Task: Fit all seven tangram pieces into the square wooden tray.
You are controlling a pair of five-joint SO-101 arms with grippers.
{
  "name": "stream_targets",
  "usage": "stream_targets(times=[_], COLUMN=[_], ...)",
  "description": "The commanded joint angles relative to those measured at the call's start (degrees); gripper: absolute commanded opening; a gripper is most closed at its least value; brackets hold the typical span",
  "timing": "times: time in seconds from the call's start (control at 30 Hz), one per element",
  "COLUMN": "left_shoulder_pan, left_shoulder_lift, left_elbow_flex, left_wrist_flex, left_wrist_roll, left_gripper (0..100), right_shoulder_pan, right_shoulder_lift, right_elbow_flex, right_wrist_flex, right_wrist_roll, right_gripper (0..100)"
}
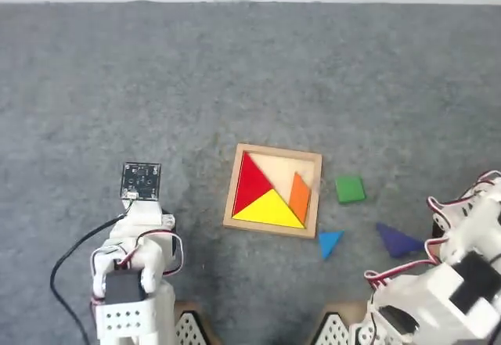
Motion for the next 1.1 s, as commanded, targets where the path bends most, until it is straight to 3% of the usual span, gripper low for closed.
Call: stream_targets(times=[0.0,0.23,0.37,0.6,0.83,1.07], left_shoulder_pan=[-0.3,-0.3,-0.3,-0.3,-0.3,-0.3], left_shoulder_lift=[-1.1,-1.1,-1.1,-1.1,-1.1,-1.1], left_elbow_flex=[-0.7,-0.7,-0.7,-0.7,-0.7,-0.7], left_wrist_flex=[0.2,0.2,0.2,0.2,0.2,0.2], left_wrist_roll=[1.0,1.0,1.0,1.0,1.0,1.0], left_gripper=[2,2,2,2,2,2], right_shoulder_pan=[-1.9,-3.2,-6.4,-8.0,-7.7,-3.0], right_shoulder_lift=[-2.6,-20.4,-26.6,-25.0,-17.3,-11.4], right_elbow_flex=[-3.6,-3.5,-0.4,10.6,11.0,10.3], right_wrist_flex=[-0.8,5.8,11.2,2.7,-2.1,-5.8], right_wrist_roll=[6.7,12.0,15.5,16.3,16.2,15.9], right_gripper=[11.0,23.6,25.0,25.1,25.1,25.0])
